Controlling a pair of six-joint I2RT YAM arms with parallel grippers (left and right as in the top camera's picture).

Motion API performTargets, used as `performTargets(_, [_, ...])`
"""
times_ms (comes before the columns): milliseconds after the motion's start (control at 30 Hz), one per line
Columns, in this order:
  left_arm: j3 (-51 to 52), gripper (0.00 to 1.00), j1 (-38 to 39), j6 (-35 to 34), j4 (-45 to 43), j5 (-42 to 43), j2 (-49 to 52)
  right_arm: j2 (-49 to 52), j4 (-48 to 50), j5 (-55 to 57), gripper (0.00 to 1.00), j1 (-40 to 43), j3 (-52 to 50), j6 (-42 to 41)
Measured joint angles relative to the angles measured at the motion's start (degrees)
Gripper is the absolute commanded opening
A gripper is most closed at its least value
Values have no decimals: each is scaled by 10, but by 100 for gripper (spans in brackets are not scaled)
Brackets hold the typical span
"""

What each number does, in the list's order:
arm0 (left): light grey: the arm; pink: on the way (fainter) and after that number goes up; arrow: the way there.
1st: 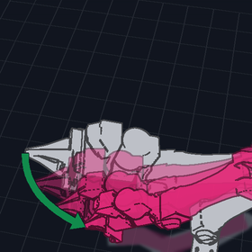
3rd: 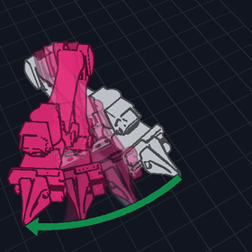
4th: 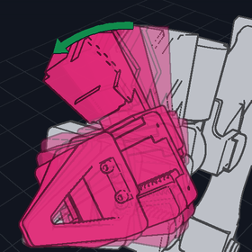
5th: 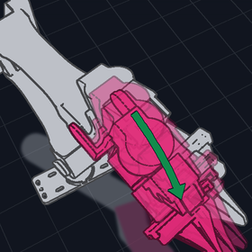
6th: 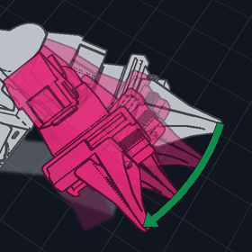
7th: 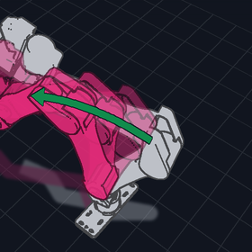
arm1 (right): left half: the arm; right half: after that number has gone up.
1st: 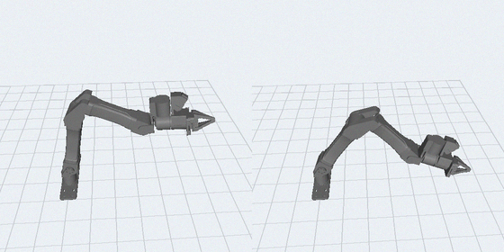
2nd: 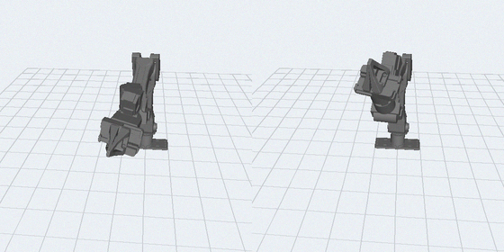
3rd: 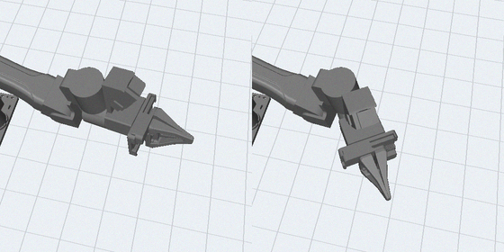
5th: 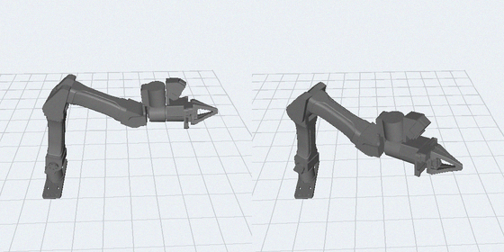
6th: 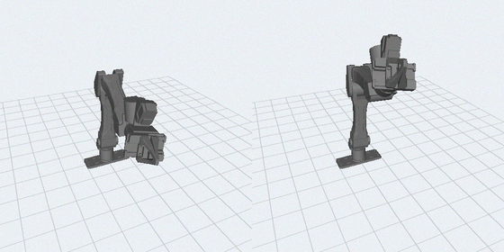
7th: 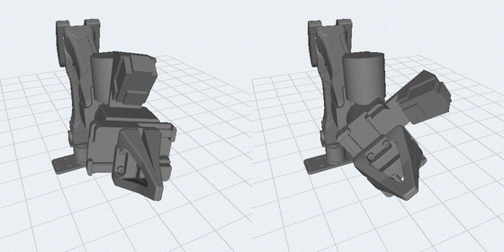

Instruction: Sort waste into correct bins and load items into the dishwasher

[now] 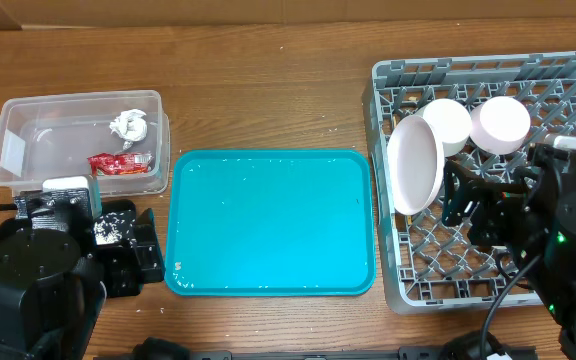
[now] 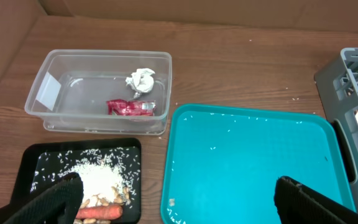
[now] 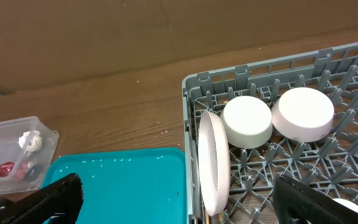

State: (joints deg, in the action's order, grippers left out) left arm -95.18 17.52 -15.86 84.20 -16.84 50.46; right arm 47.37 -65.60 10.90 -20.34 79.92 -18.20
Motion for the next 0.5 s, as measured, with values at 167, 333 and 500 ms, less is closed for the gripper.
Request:
performTargets(167, [0, 100, 0, 0, 0, -2, 0, -46, -3, 7, 100, 20, -34, 4])
performTargets(333, [0, 100, 0, 0, 0, -3, 0, -149, 149, 11, 100, 69, -173, 6])
performTargets(500, [1, 100, 0, 0, 0, -4, 0, -260, 240, 10, 100, 79, -360, 7])
